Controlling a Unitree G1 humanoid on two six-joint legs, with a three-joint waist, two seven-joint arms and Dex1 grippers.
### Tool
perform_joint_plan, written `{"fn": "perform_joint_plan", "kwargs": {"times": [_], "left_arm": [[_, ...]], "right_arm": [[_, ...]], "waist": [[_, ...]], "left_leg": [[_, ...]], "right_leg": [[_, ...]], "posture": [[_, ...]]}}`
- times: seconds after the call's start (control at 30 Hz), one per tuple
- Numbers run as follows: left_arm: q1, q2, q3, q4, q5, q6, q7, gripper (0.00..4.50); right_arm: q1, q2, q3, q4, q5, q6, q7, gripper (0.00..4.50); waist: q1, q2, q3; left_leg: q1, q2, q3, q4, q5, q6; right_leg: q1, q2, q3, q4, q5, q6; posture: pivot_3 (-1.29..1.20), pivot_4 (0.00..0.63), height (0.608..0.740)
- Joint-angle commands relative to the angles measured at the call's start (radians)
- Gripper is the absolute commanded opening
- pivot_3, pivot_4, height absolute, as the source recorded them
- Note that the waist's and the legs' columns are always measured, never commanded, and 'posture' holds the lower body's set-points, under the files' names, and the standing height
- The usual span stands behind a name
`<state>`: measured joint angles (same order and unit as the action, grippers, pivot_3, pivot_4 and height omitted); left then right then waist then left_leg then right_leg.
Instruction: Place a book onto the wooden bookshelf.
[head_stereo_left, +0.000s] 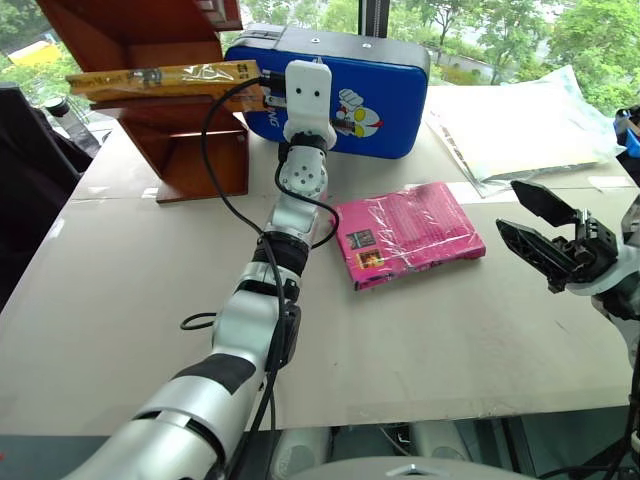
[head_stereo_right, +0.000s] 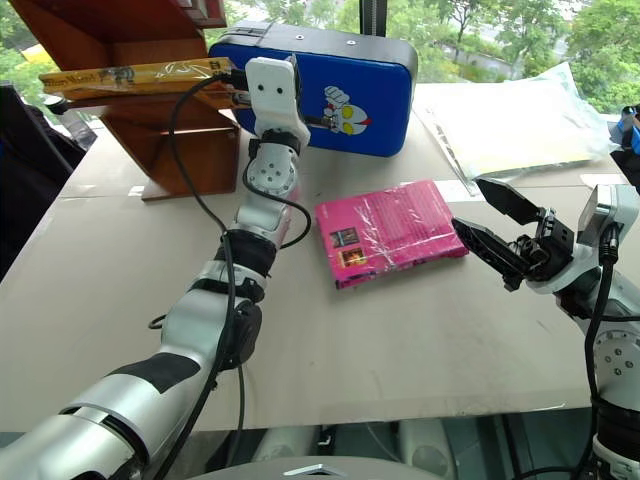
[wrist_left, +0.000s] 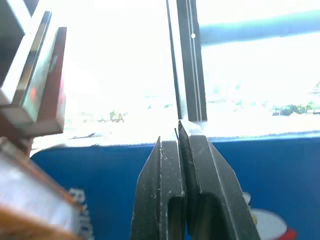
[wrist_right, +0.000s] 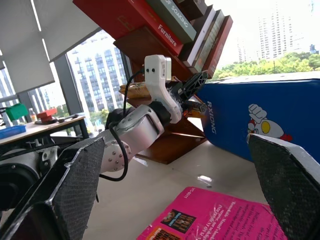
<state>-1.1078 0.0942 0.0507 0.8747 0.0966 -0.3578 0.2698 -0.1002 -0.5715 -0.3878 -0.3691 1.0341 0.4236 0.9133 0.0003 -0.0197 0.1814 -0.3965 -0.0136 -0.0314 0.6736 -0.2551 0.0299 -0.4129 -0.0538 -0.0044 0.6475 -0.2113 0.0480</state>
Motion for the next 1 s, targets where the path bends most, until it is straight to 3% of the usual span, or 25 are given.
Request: {"fn": "perform_joint_plan", "kwargs": {"times": [0.03, 0.23, 0.73, 0.87, 1.0], "left_arm": [[-0.023, 0.062, 0.055, 0.039, 0.021, -0.012, 0.143, 0.05], [-0.030, 0.105, 0.075, 0.070, 0.028, 0.000, 0.226, 0.05], [0.014, 0.065, 0.026, 0.023, 0.030, 0.022, 0.129, 0.05], [0.093, 0.056, -0.001, -0.059, 0.021, 0.051, 0.031, 0.05], [0.215, 0.055, -0.050, -0.208, -0.035, 0.130, -0.207, 0.05]], "right_arm": [[0.010, -0.006, -0.041, -0.033, 0.008, -0.022, 0.000, 4.50], [0.006, -0.002, -0.038, -0.034, 0.007, -0.023, -0.002, 4.50], [-0.019, -0.008, -0.025, -0.025, 0.010, -0.010, 0.000, 4.50], [-0.014, -0.009, -0.025, -0.016, 0.004, -0.008, 0.007, 4.50], [0.039, -0.025, -0.002, 0.021, -0.082, -0.041, 0.066, 4.50]], "waist": [[-0.004, 0.000, 0.000], [-0.002, 0.000, 0.000], [0.007, 0.000, 0.000], [0.011, 0.000, 0.000], [0.015, 0.000, 0.000]], "left_leg": [[0.000, 0.000, 0.000, -0.001, 0.000, 0.000], [-0.001, 0.000, 0.000, -0.002, 0.000, 0.000], [-0.001, 0.000, 0.001, -0.002, 0.000, 0.000], [-0.001, 0.000, 0.001, -0.002, 0.000, 0.000], [-0.001, 0.000, 0.001, -0.002, 0.000, 0.000]], "right_leg": [[-0.001, 0.000, 0.000, 0.000, 0.000, 0.000], [-0.002, -0.001, 0.000, 0.001, 0.001, 0.001], [-0.002, -0.001, 0.002, 0.001, 0.001, 0.002], [-0.002, -0.001, 0.002, 0.001, 0.001, 0.002], [-0.002, -0.001, 0.002, 0.001, 0.001, 0.002]], "posture": [[0.00, 0.150, 0.740], [0.00, 0.150, 0.740], [0.00, 0.150, 0.740], [0.00, 0.150, 0.740], [0.00, 0.150, 0.740]]}}
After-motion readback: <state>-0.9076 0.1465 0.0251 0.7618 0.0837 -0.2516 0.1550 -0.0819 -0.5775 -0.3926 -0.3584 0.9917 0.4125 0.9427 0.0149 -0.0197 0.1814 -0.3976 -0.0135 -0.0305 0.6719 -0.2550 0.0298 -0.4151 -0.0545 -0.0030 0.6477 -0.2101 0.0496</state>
